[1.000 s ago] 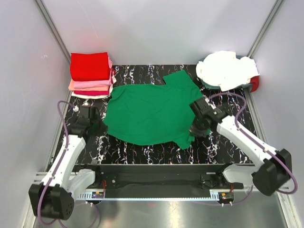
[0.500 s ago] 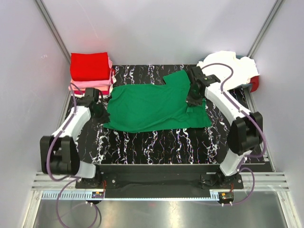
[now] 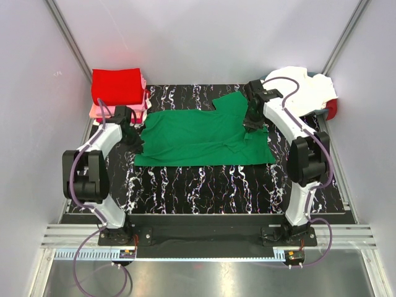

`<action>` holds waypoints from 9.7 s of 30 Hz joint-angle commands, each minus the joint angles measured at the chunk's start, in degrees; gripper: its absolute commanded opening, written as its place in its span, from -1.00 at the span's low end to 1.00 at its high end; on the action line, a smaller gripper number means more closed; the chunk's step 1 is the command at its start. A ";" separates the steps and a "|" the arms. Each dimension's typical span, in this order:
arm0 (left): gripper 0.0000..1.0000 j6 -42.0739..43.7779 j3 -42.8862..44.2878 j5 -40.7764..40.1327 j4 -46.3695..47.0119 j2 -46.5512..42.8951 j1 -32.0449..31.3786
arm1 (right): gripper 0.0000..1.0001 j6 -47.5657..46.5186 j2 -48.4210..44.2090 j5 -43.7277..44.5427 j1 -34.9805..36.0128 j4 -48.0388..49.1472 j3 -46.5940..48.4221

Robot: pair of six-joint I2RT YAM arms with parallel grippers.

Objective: Fold and stack the t-shirts
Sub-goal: Fold the tshirt

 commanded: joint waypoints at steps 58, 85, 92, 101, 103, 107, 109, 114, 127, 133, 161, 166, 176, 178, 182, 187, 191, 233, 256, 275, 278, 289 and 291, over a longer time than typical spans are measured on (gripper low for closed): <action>0.97 11.27 -16.12 1.34 -1.99 -40.62 3.26 | 0.32 15.00 30.81 -25.21 -5.87 16.11 28.65; 0.97 11.18 -17.17 1.78 -0.84 -42.02 3.26 | 0.36 6.84 1.04 -14.58 -4.03 22.70 -9.64; 0.97 11.18 -17.17 1.70 -0.76 -42.11 3.26 | 0.38 7.80 6.56 -15.63 0.01 22.17 -5.26; 0.97 11.27 -17.26 1.61 -0.67 -41.67 3.35 | 0.40 12.89 15.52 -23.53 2.21 27.25 4.49; 0.97 11.18 -17.26 1.52 -0.58 -41.50 3.35 | 0.40 15.44 18.68 -29.32 2.12 32.25 7.48; 0.97 11.18 -17.17 1.17 -0.84 -41.67 3.35 | 0.36 18.18 20.03 -35.06 1.78 36.93 10.39; 0.97 11.18 -17.09 1.08 -0.84 -41.76 3.35 | 0.38 15.38 17.49 -32.43 1.34 36.24 9.88; 0.97 10.66 -16.56 0.20 -1.81 -40.53 3.26 | 0.39 10.81 -0.34 -21.03 -3.49 29.84 -2.85; 0.97 -1.21 -23.50 7.76 4.41 -29.73 3.26 | 0.33 4.47 -31.30 -10.36 -16.06 17.50 -42.93; 0.94 -4.02 -26.75 8.29 10.58 -23.31 3.35 | 0.28 1.57 -26.05 -11.59 -18.97 18.74 -41.98; 0.79 -8.50 -24.38 -5.16 18.40 -14.34 3.26 | -1.00 -0.19 -10.65 -15.98 -20.81 30.00 -39.61; 0.77 -10.00 -22.89 -5.60 20.69 -11.97 3.26 | -1.00 -0.45 -11.26 -17.21 -20.81 30.17 -40.31; -0.15 -12.37 -18.58 -3.14 23.85 -3.10 2.47 | -1.00 -0.72 -10.83 -18.62 -20.81 30.79 -40.58; -0.71 -12.72 -18.14 -0.95 24.55 -2.48 1.59 | -1.00 -0.63 -10.74 -18.80 -20.81 30.70 -40.49; -1.00 -12.99 -18.75 -0.15 23.59 -5.18 1.24 | -1.00 -0.46 -12.05 -16.36 -20.90 28.42 -40.31; -1.00 -12.37 -19.98 -2.43 15.08 -14.58 1.68 | -1.00 1.12 -19.69 -11.51 -22.65 21.04 -41.28; -1.00 -12.64 -22.09 -1.74 8.49 -25.03 2.47 | -1.00 3.32 -27.60 -8.61 -23.01 16.56 -43.65; 0.98 10.57 -14.18 6.24 -11.85 -57.67 1.15 | 0.80 -10.47 9.59 -8.61 -9.66 3.91 18.24; 0.97 10.48 -17.17 10.57 -9.90 -59.16 2.47 | 0.10 -12.94 41.47 1.42 -2.89 2.74 42.15; 0.81 5.73 -6.91 2.75 -4.81 -34.57 2.73 | -1.00 -13.20 21.65 -2.09 -2.18 7.83 26.85; 0.79 5.55 -3.56 0.82 -0.59 -26.40 2.82 | -1.00 -11.45 13.47 -5.25 -2.18 10.48 19.30; 0.63 1.25 9.62 -1.12 4.25 7.71 1.85 | -1.00 -7.57 -8.88 -12.73 -2.27 18.66 -6.90; 0.60 0.73 10.51 -1.73 5.57 10.96 1.77 | -1.00 -8.10 -9.68 -13.43 -2.27 18.31 -8.05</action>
